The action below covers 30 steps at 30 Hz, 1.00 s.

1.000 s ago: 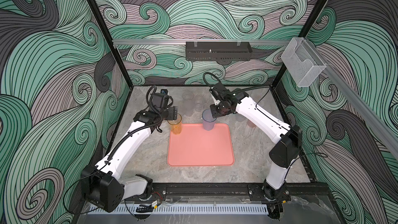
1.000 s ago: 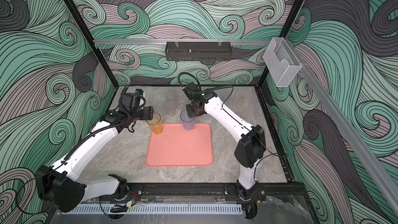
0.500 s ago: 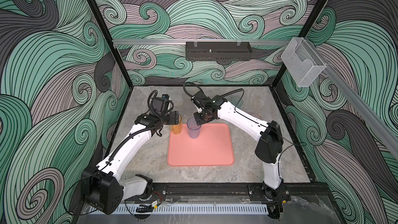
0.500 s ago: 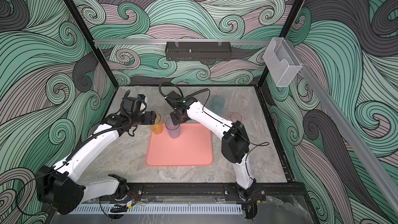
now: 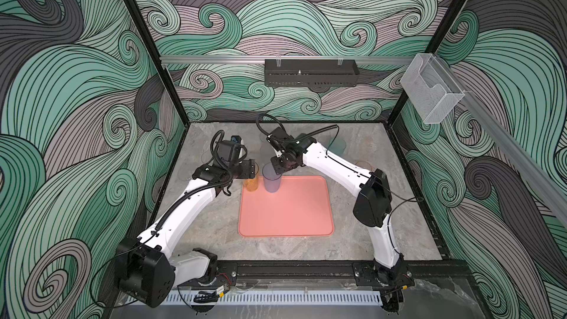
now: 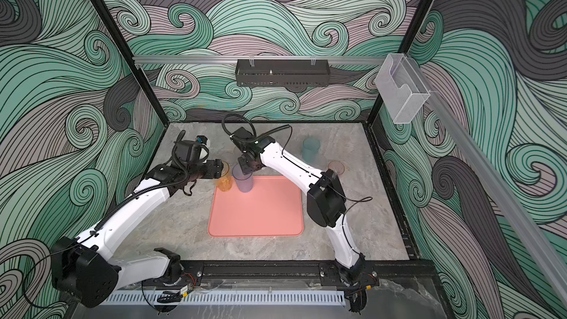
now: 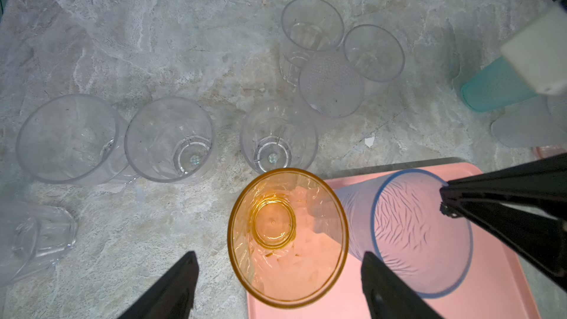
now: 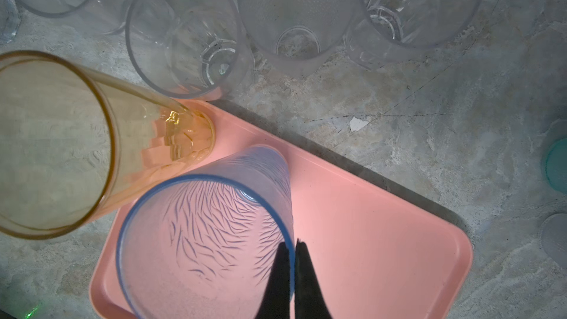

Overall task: Place the glasses into the tray
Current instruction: Place the glass on the tray, then pick up the glass from the top-right of the table.

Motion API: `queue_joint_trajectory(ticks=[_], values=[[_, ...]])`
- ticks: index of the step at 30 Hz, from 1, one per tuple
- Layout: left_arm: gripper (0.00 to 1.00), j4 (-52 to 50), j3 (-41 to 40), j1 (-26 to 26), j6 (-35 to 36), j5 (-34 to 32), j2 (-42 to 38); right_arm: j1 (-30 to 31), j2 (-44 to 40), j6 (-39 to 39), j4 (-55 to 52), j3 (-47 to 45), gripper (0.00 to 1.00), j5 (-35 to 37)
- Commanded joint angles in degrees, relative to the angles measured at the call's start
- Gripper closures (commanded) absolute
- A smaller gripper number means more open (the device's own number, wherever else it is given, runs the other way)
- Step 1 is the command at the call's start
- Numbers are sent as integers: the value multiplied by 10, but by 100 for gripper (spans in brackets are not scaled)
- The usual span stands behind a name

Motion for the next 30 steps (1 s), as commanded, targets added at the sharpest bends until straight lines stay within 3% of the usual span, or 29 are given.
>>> queue_joint_trajectory(ticks=[1,5,12,15,20,30], values=[[14,7,-1,4,-1,-2,-15,1,11,-12,-1,16,98,1],[15,3,2,4,-1,2,-13,1,3,-17,0,14,80,-4],[18,-27,29,5,-6,17,-14,0,-29,-30,-1,5,65,-13],[19,-47,47,5,1,33,-12,-4,-51,-35,-1,1,61,-17],[21,-55,60,0,26,121,-10,-39,-108,-18,-1,-23,56,-53],[22,-10,69,-59,-6,164,31,-185,-170,9,29,-114,53,-4]])
